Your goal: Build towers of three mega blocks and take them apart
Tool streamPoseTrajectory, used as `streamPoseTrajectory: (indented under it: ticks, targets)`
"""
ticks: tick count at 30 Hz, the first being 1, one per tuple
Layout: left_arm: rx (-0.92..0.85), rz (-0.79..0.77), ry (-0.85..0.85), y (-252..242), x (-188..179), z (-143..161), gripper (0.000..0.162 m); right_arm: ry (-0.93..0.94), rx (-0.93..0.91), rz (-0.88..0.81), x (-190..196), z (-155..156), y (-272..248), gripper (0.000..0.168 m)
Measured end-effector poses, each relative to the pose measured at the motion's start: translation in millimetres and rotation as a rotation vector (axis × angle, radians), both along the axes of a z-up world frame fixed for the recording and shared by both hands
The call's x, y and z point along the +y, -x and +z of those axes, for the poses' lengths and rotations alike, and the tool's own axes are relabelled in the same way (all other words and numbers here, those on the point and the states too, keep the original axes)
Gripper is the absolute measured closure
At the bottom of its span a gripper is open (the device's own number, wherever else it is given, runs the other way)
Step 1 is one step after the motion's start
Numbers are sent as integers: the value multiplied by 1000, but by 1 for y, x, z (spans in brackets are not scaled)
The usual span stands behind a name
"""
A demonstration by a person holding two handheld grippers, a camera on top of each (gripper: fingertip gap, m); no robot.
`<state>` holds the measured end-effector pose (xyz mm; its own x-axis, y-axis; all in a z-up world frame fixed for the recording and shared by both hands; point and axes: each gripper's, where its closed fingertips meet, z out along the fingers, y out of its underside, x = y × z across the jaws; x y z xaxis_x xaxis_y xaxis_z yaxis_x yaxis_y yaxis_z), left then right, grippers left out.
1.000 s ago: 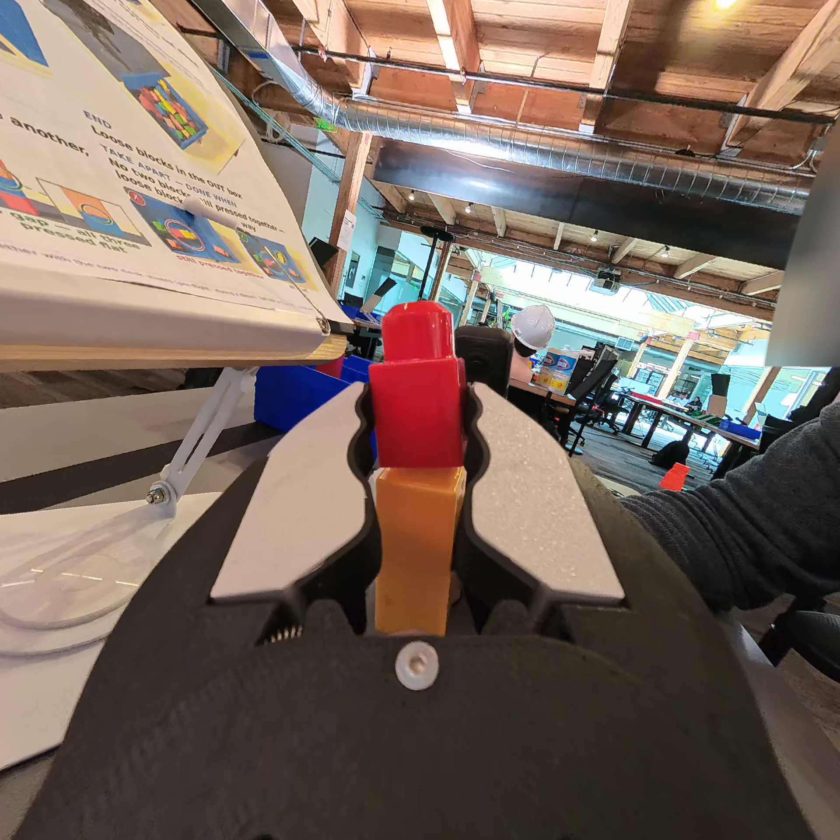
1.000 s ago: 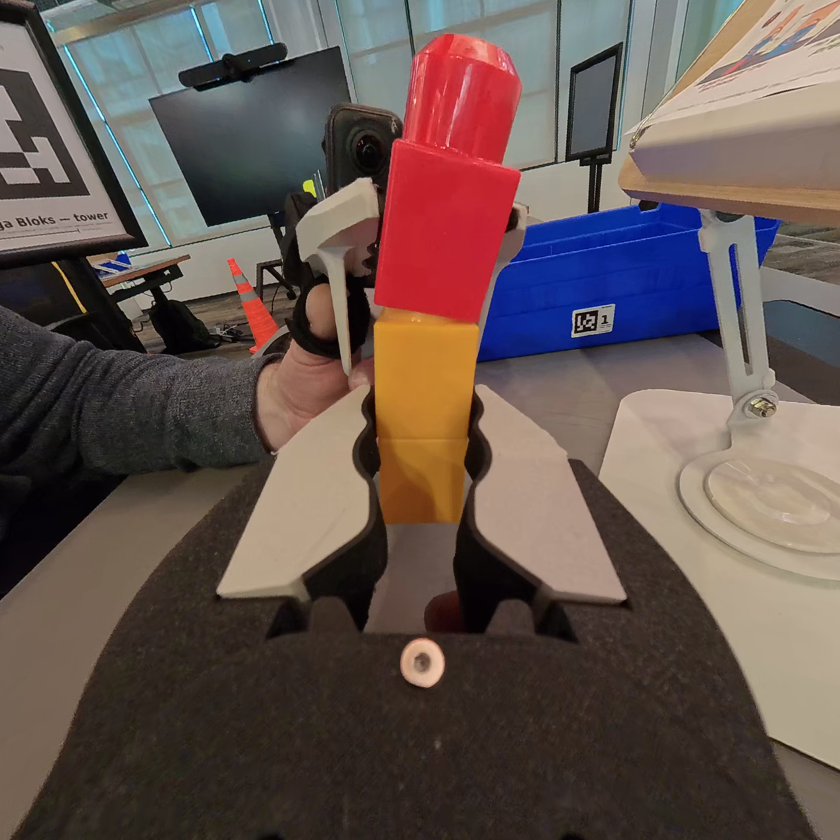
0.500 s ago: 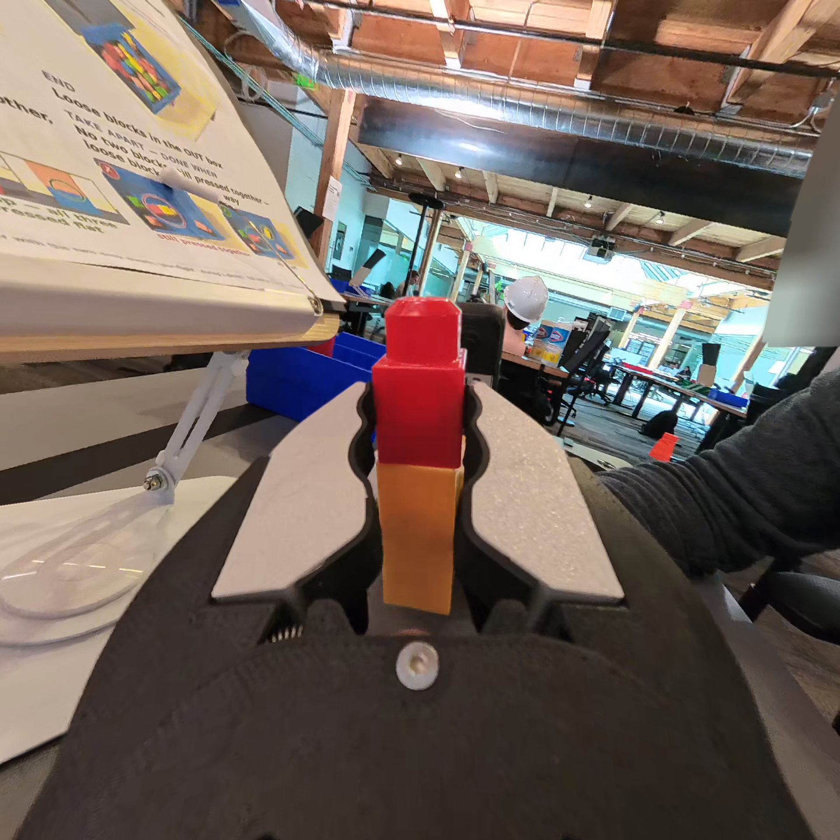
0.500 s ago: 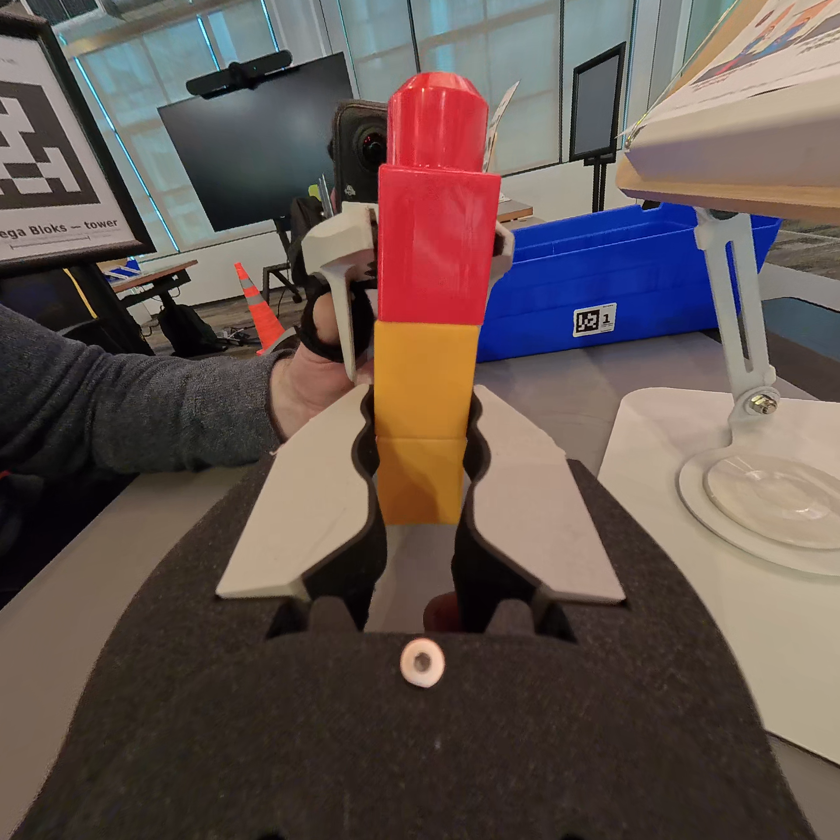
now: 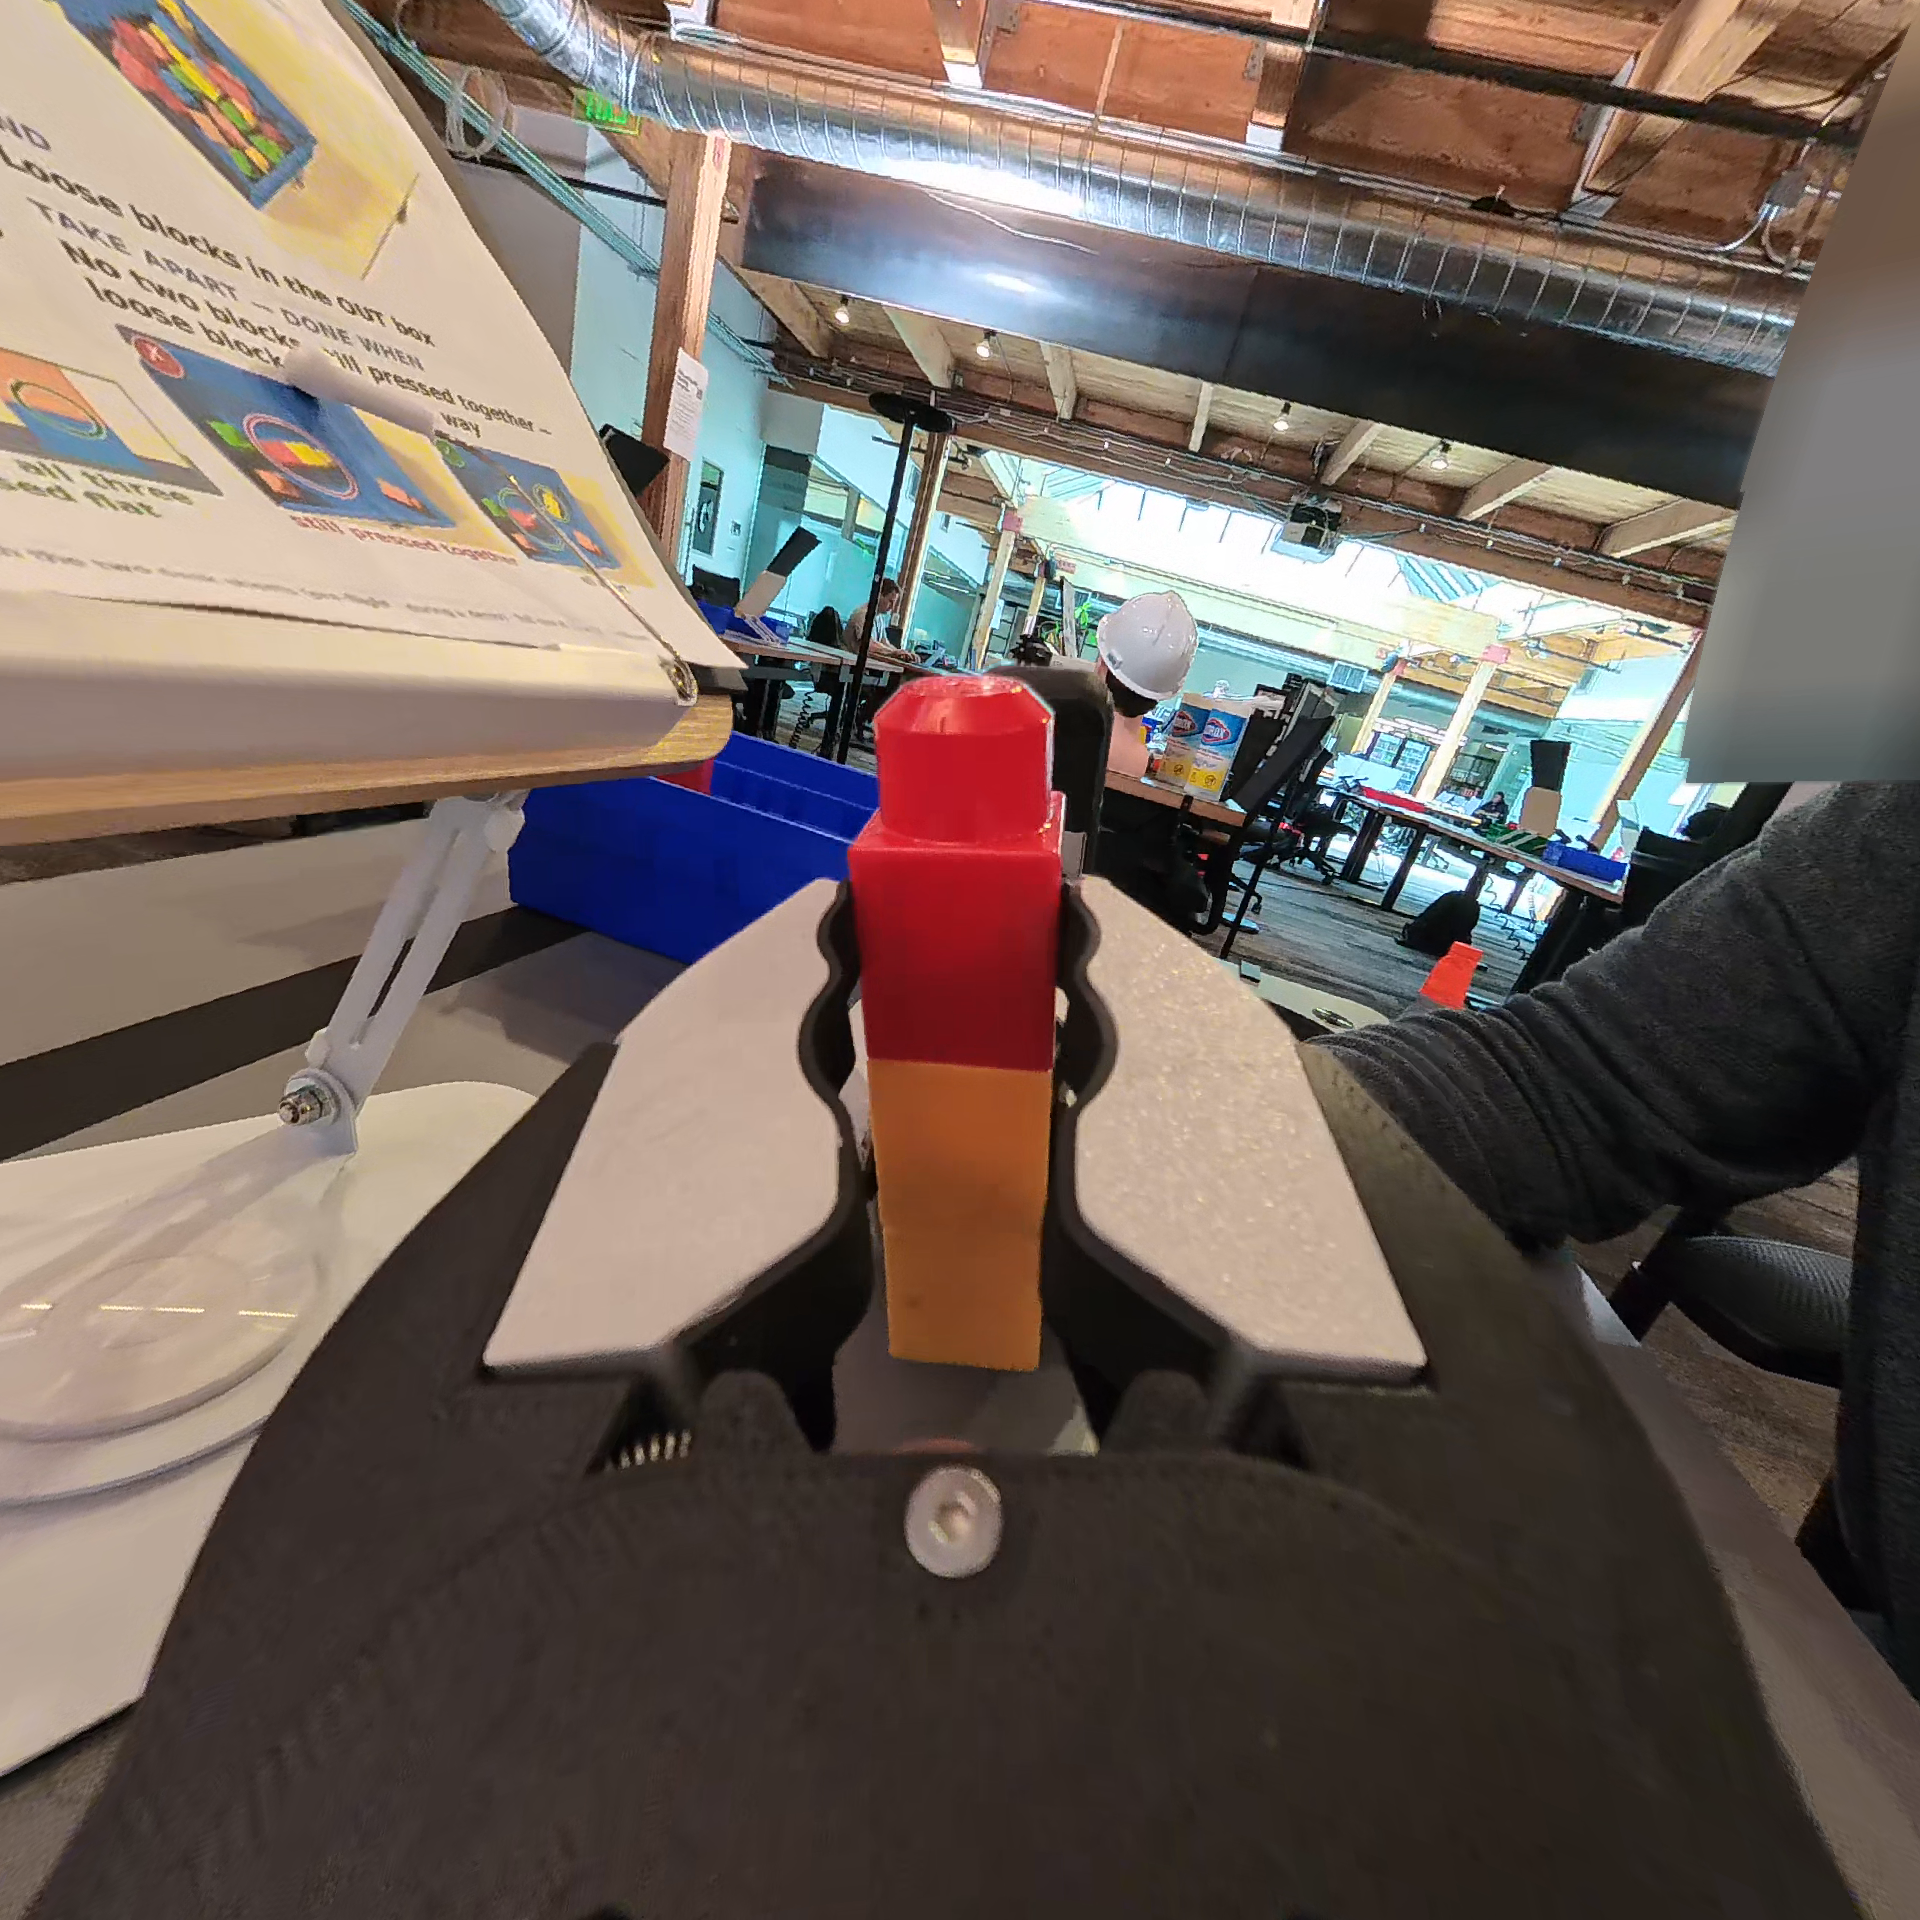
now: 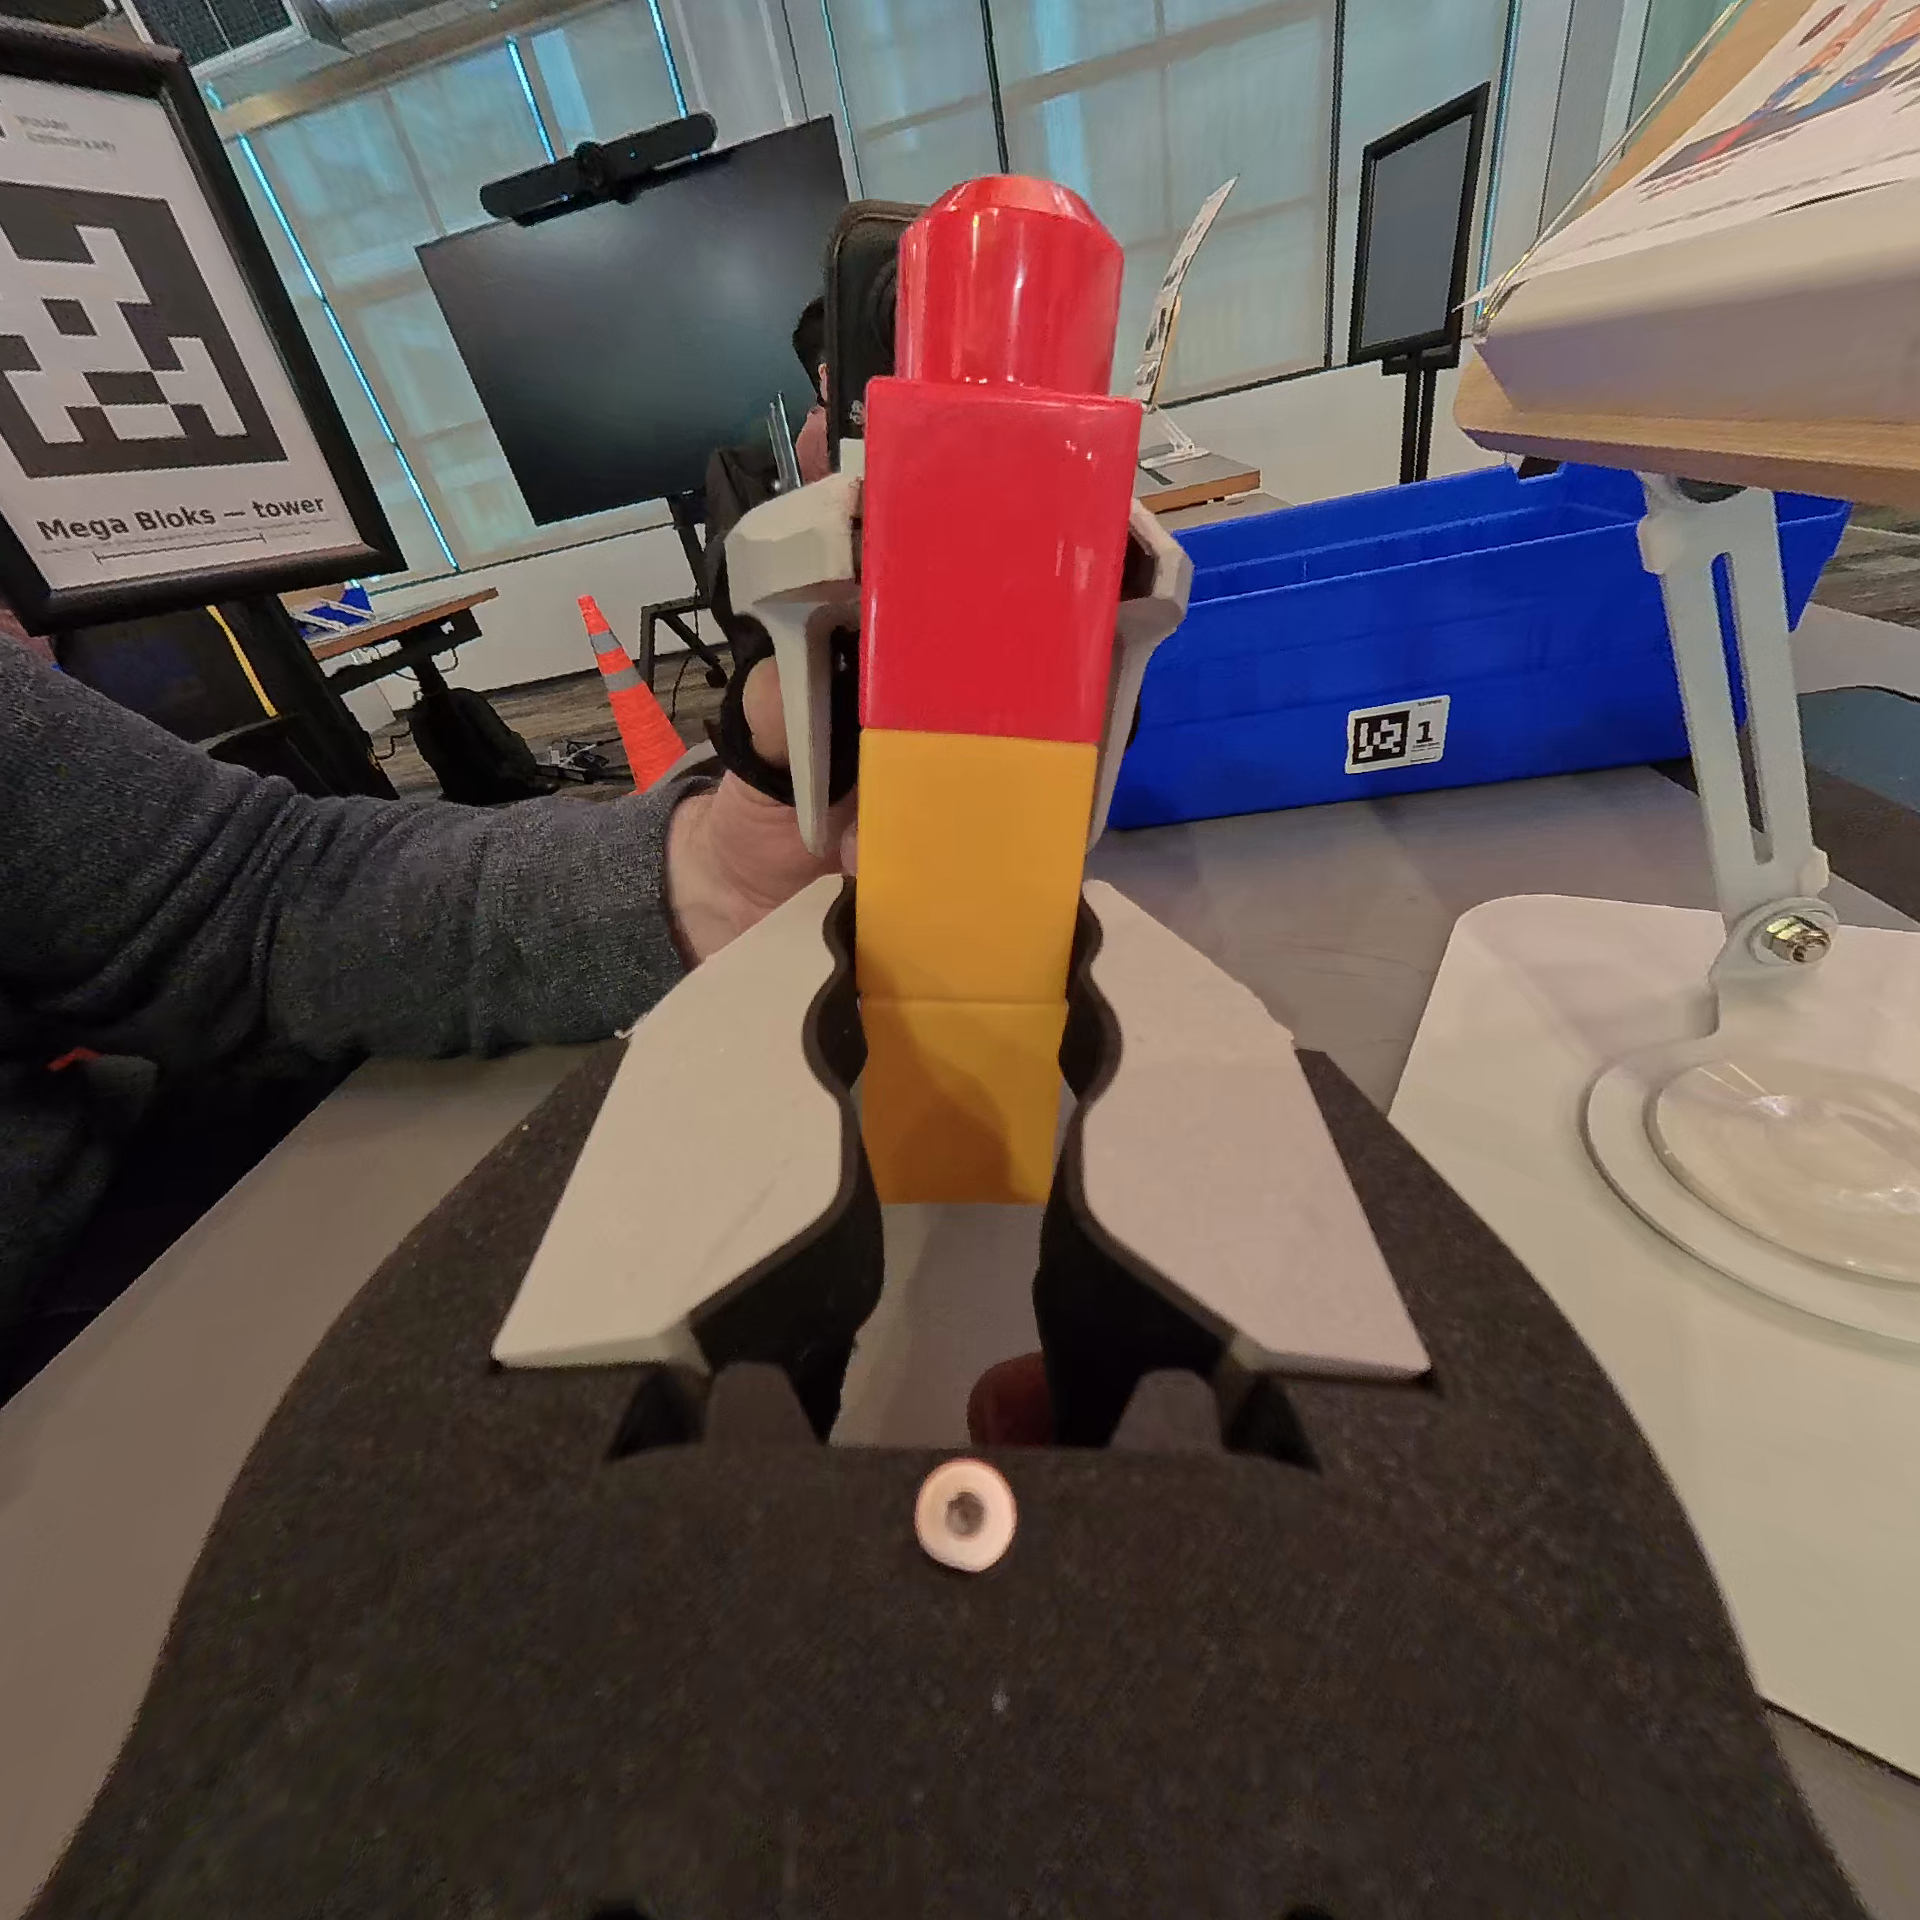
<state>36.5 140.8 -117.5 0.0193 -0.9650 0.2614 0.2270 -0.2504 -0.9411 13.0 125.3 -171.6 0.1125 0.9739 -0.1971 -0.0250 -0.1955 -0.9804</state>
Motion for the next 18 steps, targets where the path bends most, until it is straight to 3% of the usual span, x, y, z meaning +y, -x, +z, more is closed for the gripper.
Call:
streamPoseTrajectory:
  ticks: [2, 4, 9, 11, 18]
  targets:
    - [20, -10, 8, 1, 0, -1, 125, 13, 30, 6, 1, 3, -2, 133]
    - [61, -24, 22, 1, -1, -7, 102, 32, 69, -5, 4, 7, -7, 133]
    - [165, -53, 19, -13, -7, -26, 106, 16, 55, -1, 3, 6, -6, 133]
    - [191, -64, 9, -17, -10, -32, 126, -2, 42, 1, 1, 5, -4, 132]
    - [118, -40, 31, -10, -7, -17, 127, -21, -6, 13, 0, 1, -4, 131]
